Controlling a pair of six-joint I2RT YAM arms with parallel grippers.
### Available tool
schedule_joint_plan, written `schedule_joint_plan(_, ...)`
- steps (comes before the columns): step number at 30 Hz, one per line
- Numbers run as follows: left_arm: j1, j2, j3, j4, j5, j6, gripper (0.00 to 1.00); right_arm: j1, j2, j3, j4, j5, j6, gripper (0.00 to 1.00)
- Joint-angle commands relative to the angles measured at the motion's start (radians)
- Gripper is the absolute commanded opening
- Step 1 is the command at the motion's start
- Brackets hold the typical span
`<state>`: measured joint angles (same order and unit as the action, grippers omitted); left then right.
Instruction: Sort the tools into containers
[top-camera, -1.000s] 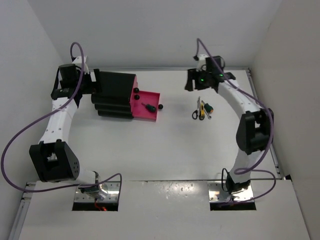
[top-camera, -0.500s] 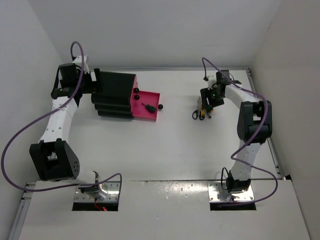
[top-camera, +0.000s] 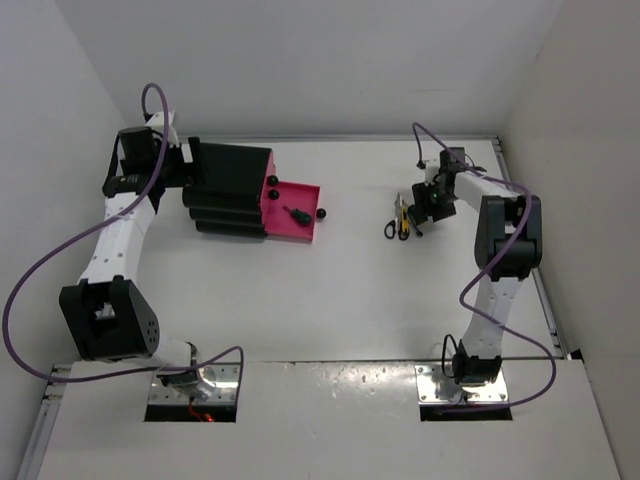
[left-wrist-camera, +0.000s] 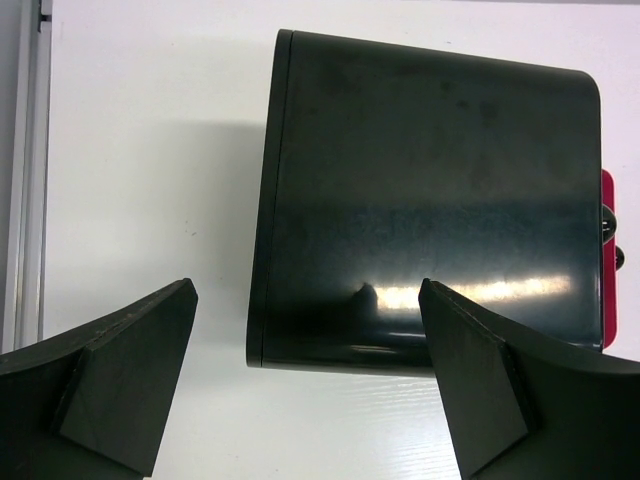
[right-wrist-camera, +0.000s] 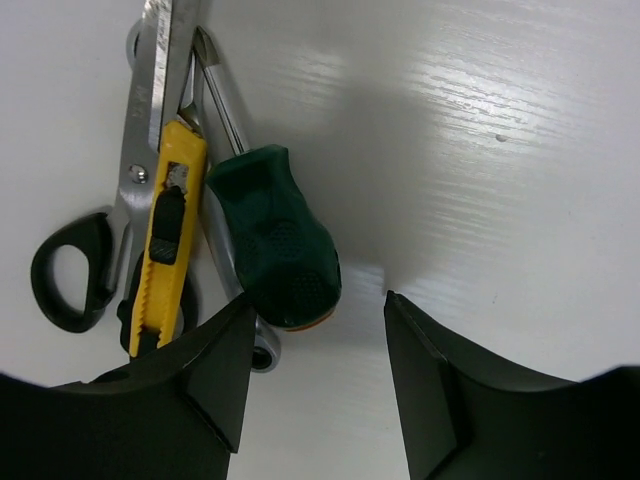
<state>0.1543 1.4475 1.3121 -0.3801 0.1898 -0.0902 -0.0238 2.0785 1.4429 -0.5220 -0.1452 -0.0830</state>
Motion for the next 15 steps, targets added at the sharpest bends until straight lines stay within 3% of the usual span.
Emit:
schedule_joint_plan(1,0.013,0.005,0.029,0.015,-0.004,-0.005,1.0,-0.001,0.02,0.024,0.043,0.012,-0.011,0.54)
schedule_joint_plan(9,0.013,0.014,0.029,0.015,-0.004,-0.005,1.0,0.018,0.049,0.054,0.065,0.002,-0.011,0.53)
schedule_joint_plan(15,0.013,0.024,0.029,0.015,-0.004,-0.005,1.0,0.018,0.049,0.063,0.089,0.027,-0.046,0.59)
